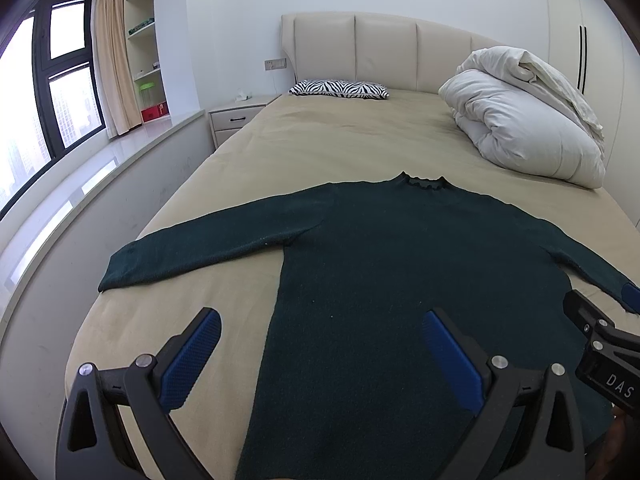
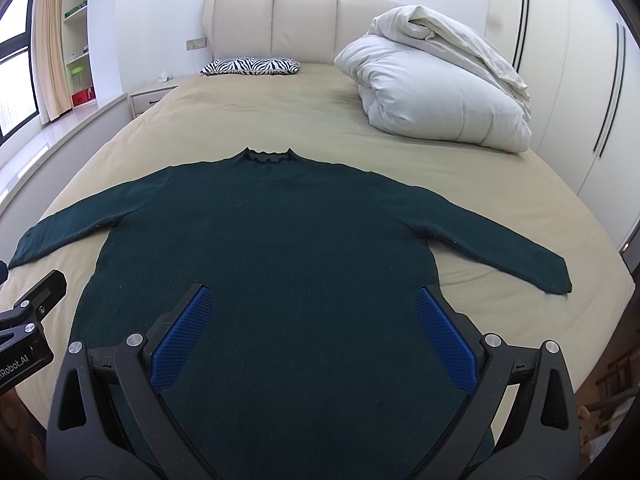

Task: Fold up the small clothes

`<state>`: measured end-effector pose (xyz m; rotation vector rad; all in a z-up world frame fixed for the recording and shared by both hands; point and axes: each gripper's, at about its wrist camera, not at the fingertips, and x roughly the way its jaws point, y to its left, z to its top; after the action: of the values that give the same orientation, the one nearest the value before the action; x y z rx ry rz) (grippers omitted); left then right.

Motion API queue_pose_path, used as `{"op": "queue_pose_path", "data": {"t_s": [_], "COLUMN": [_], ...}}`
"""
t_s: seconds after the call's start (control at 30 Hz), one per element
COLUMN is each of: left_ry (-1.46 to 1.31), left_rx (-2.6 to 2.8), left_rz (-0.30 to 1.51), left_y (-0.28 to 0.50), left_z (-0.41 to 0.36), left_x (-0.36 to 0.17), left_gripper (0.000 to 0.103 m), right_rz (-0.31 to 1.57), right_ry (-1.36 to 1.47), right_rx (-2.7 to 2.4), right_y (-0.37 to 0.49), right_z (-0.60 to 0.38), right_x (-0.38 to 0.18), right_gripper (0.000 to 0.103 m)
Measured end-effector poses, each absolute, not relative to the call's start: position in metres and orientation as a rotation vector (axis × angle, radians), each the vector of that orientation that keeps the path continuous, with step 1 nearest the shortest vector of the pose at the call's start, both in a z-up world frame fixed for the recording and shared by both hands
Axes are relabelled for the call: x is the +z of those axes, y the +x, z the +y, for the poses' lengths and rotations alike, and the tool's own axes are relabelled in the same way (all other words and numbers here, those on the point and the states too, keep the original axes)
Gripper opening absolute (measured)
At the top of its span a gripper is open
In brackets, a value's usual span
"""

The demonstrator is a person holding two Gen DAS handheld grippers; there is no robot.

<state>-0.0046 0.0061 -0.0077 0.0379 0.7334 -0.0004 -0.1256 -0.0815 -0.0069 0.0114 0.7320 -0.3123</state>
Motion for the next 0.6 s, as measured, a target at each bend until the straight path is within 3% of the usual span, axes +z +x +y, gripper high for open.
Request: {"op": "queue_pose_path", "data": {"t_s": [0.6], "left_ry": [0.04], "left_rx": [-0.001], "left_rz": [0.74], "left_y": [-0.001], "left_z": [0.0013], "left_x": [-0.0094], "left_gripper": [0.103], "right_rz": [0.739], "right_ry": [0.012], "right_rx": [-0.31], "right_y": [-0.126], "right_z": [-0.0821], "right_x": [-0.0108], "right_gripper": [0.103]}}
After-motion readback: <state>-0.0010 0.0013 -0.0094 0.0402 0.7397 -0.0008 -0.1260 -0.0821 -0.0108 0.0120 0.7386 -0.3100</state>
